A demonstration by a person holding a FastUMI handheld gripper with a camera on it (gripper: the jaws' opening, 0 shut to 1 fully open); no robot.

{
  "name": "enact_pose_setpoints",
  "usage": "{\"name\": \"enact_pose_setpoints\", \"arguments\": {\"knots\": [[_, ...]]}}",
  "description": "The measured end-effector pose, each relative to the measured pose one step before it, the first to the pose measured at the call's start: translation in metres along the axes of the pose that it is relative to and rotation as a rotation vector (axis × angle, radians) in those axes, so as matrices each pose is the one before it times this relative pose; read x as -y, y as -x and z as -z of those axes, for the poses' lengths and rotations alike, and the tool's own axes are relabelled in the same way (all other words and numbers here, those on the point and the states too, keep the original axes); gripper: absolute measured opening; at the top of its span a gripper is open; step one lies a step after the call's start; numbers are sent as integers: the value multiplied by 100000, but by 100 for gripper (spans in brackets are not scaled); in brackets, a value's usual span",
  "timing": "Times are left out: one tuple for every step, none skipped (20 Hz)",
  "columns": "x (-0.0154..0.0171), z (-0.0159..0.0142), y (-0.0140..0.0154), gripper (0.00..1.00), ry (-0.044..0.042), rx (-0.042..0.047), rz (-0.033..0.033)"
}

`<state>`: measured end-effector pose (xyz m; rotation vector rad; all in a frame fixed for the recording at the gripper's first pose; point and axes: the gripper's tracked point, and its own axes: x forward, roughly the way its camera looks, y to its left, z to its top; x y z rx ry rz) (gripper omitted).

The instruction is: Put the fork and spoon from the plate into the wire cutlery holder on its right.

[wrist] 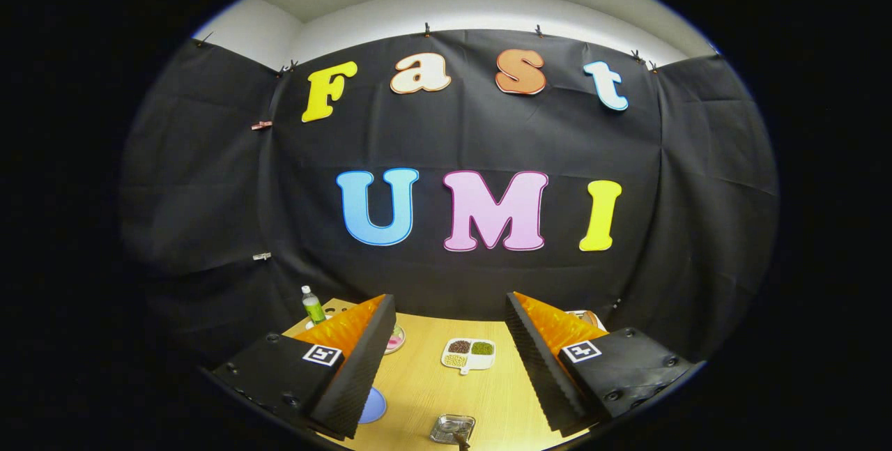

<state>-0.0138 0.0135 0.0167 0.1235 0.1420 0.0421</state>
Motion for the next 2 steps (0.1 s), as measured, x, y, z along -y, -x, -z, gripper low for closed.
{"name": "enact_pose_setpoints", "arguments": {"knots": [[-47, -16, 47, 99, -58, 104, -23], [-56, -4, -105, 99, 40, -109, 32]]}}
